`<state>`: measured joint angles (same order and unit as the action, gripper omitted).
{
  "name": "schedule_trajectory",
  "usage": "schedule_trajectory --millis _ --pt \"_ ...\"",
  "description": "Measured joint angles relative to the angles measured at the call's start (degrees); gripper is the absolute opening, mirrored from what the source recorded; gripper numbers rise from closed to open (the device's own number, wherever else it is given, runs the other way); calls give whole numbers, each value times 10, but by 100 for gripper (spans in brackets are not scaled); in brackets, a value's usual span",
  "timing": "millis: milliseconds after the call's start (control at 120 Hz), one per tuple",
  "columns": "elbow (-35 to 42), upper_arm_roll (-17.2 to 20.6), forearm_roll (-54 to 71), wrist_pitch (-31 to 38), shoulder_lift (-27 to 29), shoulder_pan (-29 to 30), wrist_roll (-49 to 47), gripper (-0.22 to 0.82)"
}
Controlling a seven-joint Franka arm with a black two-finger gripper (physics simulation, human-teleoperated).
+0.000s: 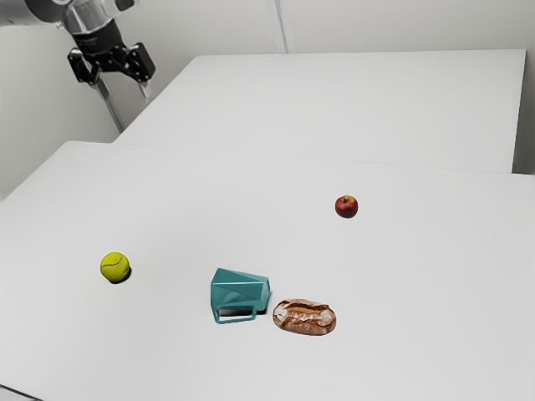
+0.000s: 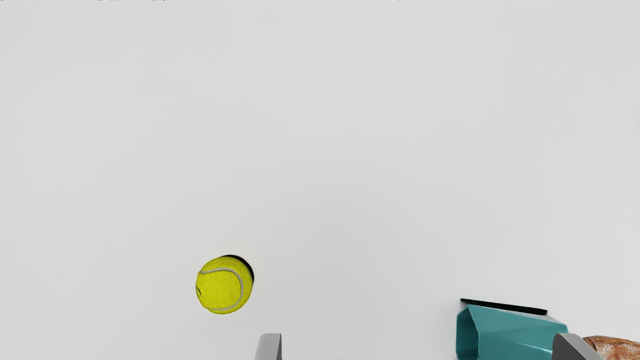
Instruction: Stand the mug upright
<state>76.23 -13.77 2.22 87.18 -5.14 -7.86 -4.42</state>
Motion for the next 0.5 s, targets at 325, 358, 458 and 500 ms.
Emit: schedule_trajectory --millis 325,358,458,500 --pt "200 -8 -63 33 91 -26 18 59" --pt "246 -11 -90 52 106 -23 23 59" --pt "371 -29 -187 119 120 10 51 59" --pt "413 -35 -231 148 121 20 68 59"
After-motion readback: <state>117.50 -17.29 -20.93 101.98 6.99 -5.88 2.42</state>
